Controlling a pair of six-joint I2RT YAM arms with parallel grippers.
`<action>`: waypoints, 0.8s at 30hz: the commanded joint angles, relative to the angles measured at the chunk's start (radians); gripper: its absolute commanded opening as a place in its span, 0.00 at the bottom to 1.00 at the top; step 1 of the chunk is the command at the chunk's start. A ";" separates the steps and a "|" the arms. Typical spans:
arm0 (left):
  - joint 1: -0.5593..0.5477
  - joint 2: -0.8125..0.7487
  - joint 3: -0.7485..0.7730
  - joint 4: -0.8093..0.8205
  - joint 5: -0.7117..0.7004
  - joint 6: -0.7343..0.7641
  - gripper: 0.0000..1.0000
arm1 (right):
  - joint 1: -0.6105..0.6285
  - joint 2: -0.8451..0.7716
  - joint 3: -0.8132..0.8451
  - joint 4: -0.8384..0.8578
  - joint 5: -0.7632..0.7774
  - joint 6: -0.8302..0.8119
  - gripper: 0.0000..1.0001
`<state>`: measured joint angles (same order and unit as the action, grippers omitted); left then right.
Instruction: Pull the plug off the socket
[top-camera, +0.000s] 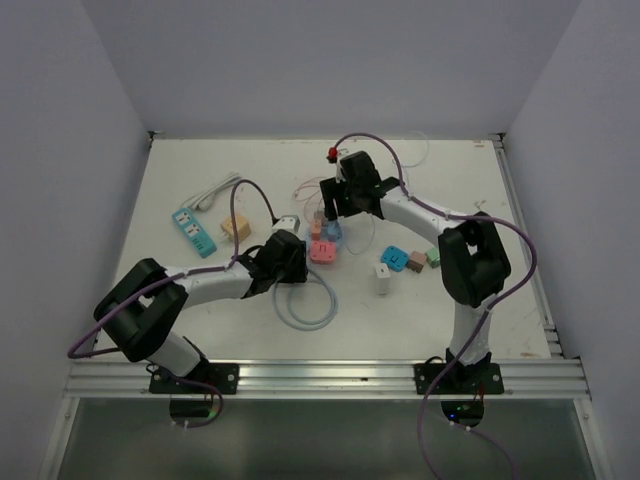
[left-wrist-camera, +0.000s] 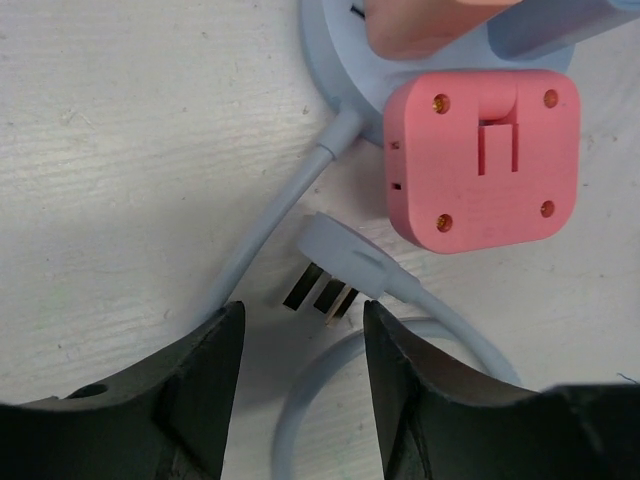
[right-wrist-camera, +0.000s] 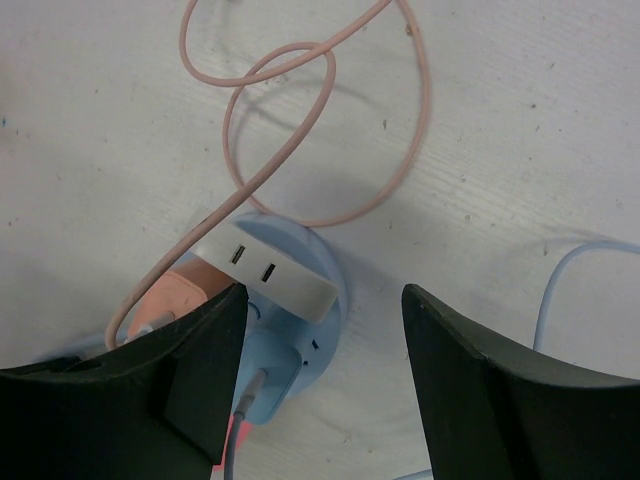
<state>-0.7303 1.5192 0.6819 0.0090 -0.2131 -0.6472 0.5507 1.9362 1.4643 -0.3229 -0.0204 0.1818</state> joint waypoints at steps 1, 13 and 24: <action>0.011 0.021 0.016 0.017 -0.011 0.015 0.54 | -0.024 0.007 0.057 0.035 0.013 0.007 0.66; 0.026 0.032 0.011 0.008 -0.005 0.012 0.49 | -0.051 0.121 0.134 -0.002 0.010 0.038 0.64; 0.031 0.015 0.008 0.011 0.004 0.012 0.50 | -0.057 0.152 0.149 -0.016 0.004 0.042 0.63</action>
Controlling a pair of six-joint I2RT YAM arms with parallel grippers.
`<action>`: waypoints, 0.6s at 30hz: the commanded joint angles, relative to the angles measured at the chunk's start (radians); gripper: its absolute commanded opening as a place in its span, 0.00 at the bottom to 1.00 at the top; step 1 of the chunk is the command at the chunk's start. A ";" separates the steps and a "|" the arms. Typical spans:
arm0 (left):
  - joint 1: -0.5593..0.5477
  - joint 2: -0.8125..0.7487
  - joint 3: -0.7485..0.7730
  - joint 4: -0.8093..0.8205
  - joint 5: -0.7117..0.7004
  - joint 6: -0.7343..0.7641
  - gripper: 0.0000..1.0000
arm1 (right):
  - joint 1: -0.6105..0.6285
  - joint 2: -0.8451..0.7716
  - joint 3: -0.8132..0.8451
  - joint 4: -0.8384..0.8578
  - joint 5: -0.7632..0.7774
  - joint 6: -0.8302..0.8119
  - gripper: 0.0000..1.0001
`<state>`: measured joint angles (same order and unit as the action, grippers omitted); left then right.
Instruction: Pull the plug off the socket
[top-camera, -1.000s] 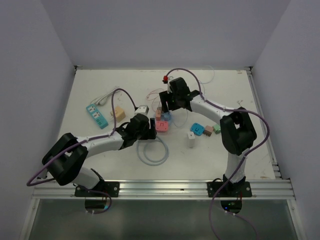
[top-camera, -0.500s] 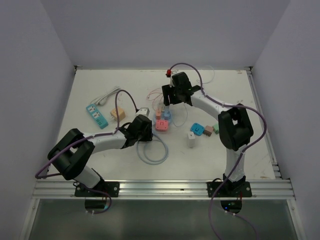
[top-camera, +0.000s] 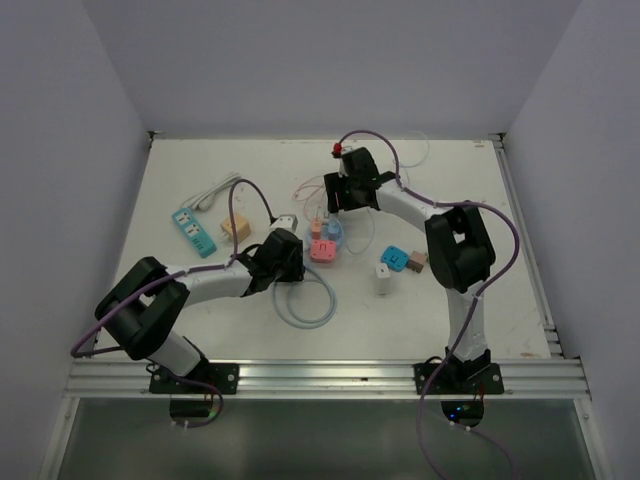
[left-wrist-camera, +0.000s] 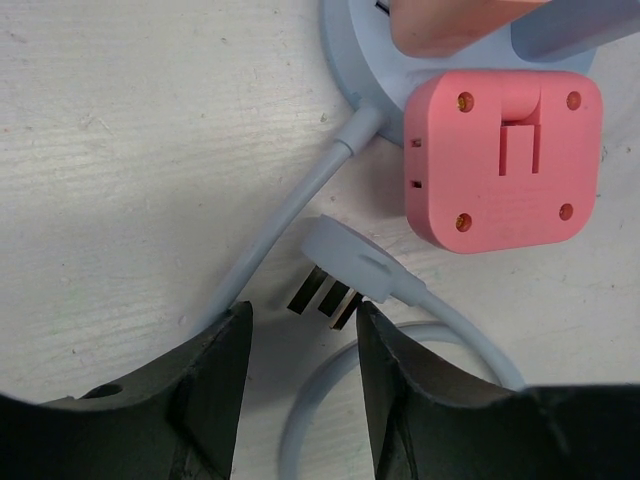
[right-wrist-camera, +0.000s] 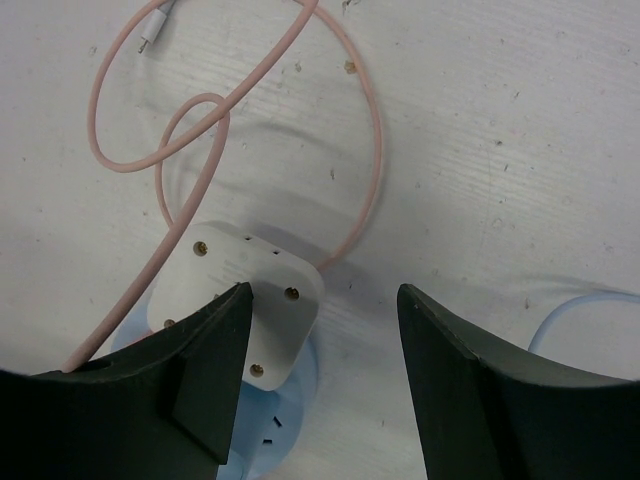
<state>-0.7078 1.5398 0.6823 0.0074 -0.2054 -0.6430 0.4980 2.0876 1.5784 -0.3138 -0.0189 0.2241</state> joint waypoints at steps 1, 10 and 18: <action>0.008 -0.010 0.005 0.009 -0.003 0.008 0.51 | -0.004 -0.012 0.034 -0.027 -0.003 0.000 0.63; 0.008 -0.159 0.046 -0.050 0.008 0.000 0.74 | -0.004 -0.199 -0.067 -0.002 -0.012 0.040 0.63; 0.008 -0.141 0.225 -0.115 -0.077 0.072 0.82 | -0.009 -0.408 -0.317 0.136 0.054 0.152 0.63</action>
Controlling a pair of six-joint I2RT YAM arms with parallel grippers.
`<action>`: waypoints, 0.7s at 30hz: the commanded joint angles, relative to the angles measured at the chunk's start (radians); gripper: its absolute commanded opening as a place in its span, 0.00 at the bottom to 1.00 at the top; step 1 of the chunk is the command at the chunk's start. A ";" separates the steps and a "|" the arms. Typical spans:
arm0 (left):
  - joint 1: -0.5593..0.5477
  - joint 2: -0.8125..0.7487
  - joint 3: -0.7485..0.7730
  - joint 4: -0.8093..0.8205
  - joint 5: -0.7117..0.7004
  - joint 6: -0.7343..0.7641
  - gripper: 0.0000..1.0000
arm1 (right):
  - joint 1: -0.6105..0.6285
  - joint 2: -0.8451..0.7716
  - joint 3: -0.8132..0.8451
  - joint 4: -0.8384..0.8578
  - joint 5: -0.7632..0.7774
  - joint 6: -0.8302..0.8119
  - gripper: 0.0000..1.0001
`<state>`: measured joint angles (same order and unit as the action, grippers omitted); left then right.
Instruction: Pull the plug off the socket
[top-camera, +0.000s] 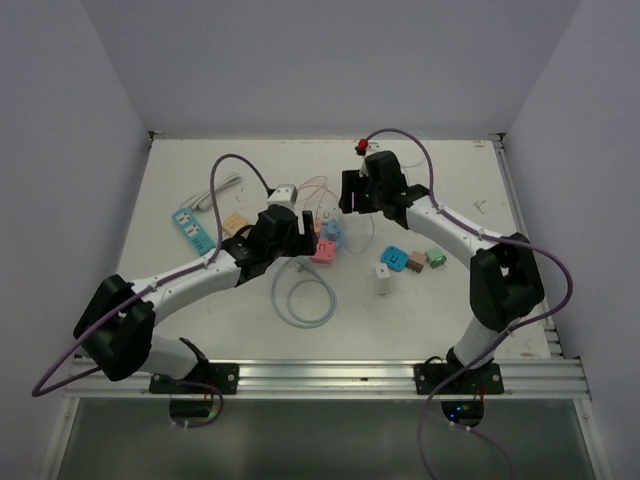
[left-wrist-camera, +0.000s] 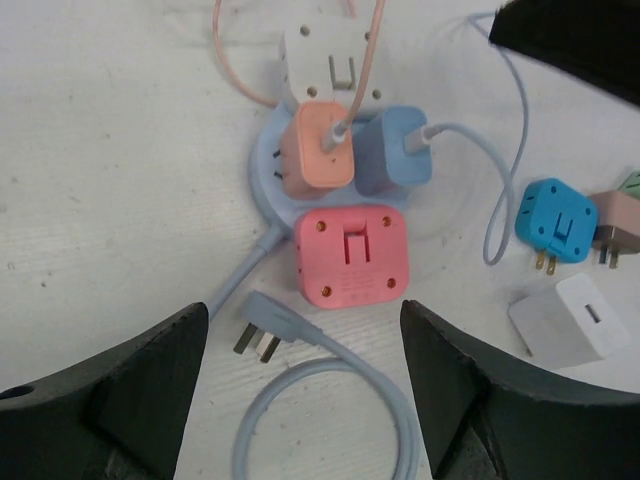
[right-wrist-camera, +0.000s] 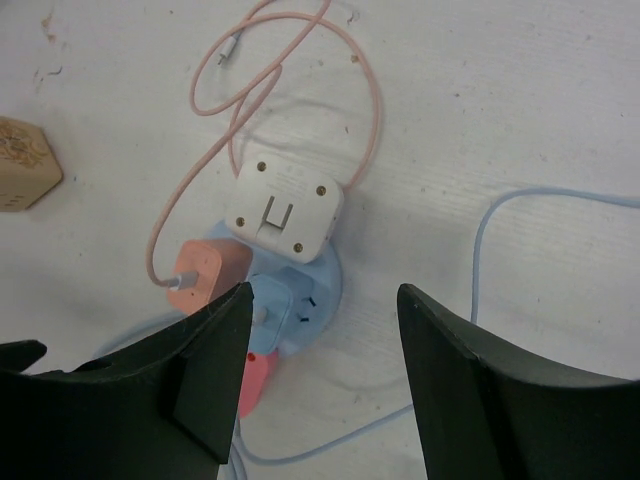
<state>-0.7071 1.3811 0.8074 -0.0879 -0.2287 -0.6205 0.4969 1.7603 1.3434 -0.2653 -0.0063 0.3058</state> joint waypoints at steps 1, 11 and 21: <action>0.008 0.056 0.122 -0.021 -0.061 0.057 0.81 | -0.011 -0.097 -0.105 0.106 0.040 0.096 0.63; 0.008 0.334 0.384 -0.095 -0.187 0.082 0.72 | -0.018 -0.263 -0.334 0.253 0.029 0.161 0.64; 0.005 0.444 0.424 -0.088 -0.212 0.088 0.63 | -0.029 -0.275 -0.420 0.325 0.009 0.182 0.64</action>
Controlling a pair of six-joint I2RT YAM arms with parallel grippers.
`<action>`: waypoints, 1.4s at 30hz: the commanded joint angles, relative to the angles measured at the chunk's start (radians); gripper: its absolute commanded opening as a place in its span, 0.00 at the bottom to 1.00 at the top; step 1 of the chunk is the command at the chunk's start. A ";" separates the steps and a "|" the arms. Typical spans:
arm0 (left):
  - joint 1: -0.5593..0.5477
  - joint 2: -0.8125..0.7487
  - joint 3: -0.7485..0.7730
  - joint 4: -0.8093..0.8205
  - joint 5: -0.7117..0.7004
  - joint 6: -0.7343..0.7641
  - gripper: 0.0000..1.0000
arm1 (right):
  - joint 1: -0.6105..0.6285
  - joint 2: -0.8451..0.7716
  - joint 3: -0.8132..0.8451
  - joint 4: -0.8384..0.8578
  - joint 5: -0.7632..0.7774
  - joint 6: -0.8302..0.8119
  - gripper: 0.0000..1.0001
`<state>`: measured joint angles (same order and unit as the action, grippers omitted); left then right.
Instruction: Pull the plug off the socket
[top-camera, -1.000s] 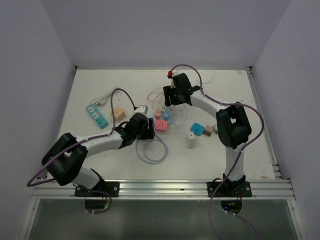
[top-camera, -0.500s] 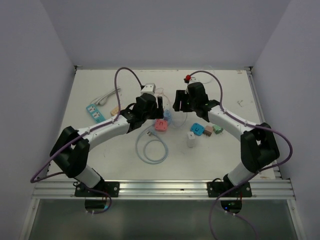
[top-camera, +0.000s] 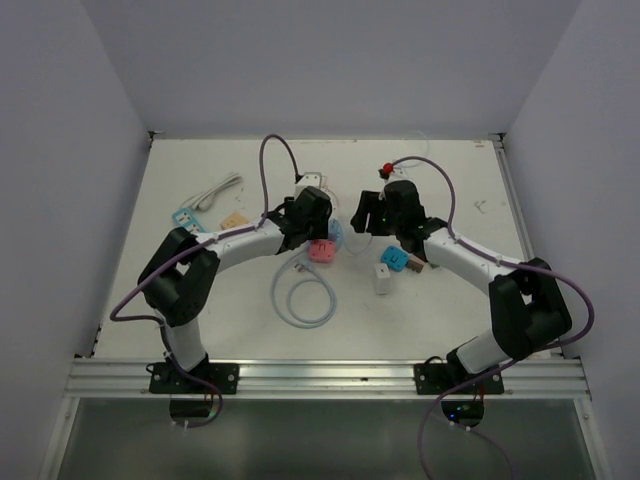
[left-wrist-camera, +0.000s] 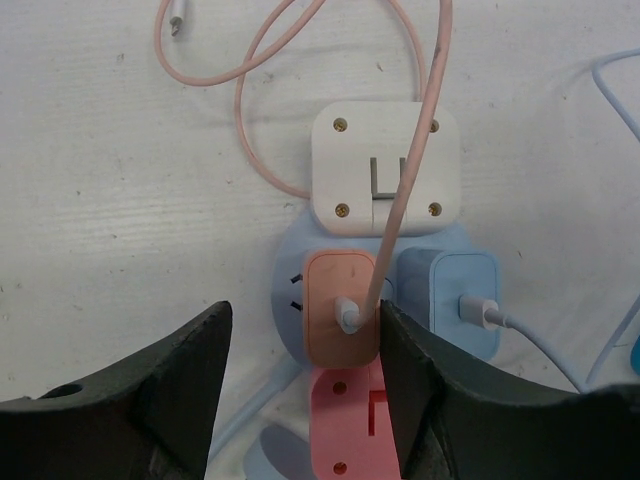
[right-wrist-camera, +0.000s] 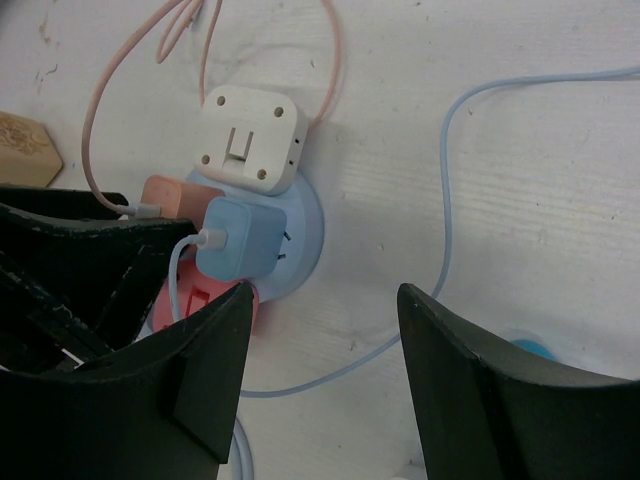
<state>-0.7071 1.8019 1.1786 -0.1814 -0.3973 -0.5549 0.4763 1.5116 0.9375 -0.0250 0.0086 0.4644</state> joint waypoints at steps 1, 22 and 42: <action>0.005 0.027 0.053 0.010 -0.044 0.023 0.63 | -0.011 -0.027 -0.017 0.089 -0.004 0.025 0.64; -0.005 0.065 0.052 0.072 0.003 0.036 0.23 | -0.064 -0.024 -0.088 0.188 -0.105 0.057 0.64; -0.005 -0.338 -0.369 0.503 0.228 0.242 0.00 | -0.073 0.142 -0.016 0.318 -0.509 0.258 0.75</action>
<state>-0.7101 1.5352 0.8227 0.1249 -0.2119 -0.3580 0.4053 1.6325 0.8852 0.1940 -0.3927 0.6491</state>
